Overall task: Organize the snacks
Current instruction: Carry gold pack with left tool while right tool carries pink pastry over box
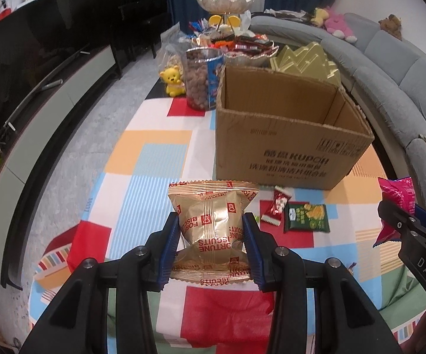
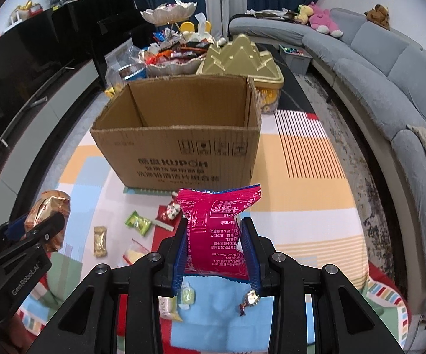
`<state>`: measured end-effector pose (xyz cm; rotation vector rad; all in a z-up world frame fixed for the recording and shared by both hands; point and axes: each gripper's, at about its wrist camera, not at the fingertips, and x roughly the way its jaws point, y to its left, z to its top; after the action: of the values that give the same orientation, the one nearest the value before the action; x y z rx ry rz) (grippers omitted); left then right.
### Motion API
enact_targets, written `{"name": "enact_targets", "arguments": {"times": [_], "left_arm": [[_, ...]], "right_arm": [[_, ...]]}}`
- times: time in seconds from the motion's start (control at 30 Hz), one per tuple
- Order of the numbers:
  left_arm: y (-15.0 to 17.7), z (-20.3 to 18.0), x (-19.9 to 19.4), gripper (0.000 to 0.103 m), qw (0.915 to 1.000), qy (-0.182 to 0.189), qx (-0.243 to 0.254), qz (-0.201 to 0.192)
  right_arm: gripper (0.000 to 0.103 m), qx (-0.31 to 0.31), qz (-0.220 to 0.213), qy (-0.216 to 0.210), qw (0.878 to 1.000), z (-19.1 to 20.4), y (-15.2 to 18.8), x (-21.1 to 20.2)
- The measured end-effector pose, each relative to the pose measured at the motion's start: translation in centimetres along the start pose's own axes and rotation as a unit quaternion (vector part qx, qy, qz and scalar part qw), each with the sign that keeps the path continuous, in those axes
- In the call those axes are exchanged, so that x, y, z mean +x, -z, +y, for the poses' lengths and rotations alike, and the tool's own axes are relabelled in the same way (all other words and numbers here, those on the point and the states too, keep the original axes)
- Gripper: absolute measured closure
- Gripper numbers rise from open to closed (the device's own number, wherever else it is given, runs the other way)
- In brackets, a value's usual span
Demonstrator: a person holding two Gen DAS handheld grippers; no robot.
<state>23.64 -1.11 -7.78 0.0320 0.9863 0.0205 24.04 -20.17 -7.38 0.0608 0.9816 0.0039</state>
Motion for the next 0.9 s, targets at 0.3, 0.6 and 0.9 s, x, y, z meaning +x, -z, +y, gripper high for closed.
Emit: {"name": "enact_targets", "arguments": {"times": [0.3, 0.6, 0.9], "left_arm": [[-2.9, -1.2, -1.5, 0.061, 0.9995, 0.010, 0.010, -0.027], [-5.8, -2.3, -2.1, 0.061, 0.9986, 0.017, 0.022, -0.046], [-8.2, -2.9, -1.9, 0.061, 0.9976, 0.020, 0.030, -0.059]], "right_arm": [[0.067, 0.000, -0.021, -0.003, 1.000, -0.2, -2.0, -1.0], [0.067, -0.001, -0.042, -0.008, 0.999, -0.1, -4.6, -1.9], [0.067, -0.002, -0.053, -0.014, 0.999, 0.1, -6.7, -2.2]]}}
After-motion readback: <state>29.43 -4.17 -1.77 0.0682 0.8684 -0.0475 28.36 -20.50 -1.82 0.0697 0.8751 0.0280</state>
